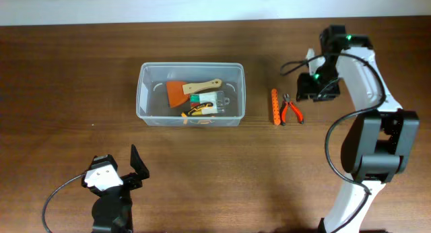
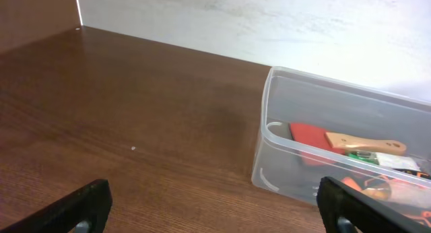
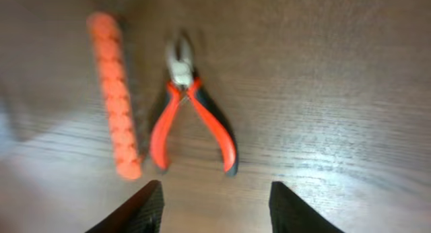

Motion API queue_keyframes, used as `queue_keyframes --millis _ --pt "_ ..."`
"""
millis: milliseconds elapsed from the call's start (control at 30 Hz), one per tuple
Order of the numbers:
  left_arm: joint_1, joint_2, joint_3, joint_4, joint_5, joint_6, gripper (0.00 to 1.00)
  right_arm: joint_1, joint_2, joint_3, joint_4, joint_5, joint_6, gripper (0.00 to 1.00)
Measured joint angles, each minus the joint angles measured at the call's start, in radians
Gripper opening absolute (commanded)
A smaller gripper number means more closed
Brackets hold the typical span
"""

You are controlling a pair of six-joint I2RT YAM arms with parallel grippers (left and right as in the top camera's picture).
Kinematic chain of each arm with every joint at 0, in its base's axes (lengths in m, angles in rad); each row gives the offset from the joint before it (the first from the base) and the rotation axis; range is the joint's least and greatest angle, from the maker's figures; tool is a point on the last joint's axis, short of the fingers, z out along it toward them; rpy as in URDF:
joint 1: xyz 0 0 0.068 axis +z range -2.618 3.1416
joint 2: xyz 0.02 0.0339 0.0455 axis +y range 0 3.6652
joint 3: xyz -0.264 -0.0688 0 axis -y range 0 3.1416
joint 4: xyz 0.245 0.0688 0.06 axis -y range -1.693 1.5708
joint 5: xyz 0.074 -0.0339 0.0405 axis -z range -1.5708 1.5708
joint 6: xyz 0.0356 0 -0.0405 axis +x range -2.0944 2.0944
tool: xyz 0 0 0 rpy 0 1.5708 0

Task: Pack container
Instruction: 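Grasp the red-handled pliers with the right gripper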

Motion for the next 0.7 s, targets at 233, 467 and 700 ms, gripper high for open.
queue_keyframes --millis 233,467,700 --pt "0.0 0.0 0.0 0.0 0.0 0.0 0.99 -0.002 0.0 -0.202 0.154 0.039 0.0 0.49" --pt "0.0 0.0 0.0 0.0 0.0 0.0 0.99 -0.002 -0.006 -0.277 0.191 0.053 -0.001 0.27" --pt "0.0 0.0 0.0 0.0 0.0 0.0 0.99 -0.002 -0.012 -0.288 0.192 0.058 0.003 0.04"
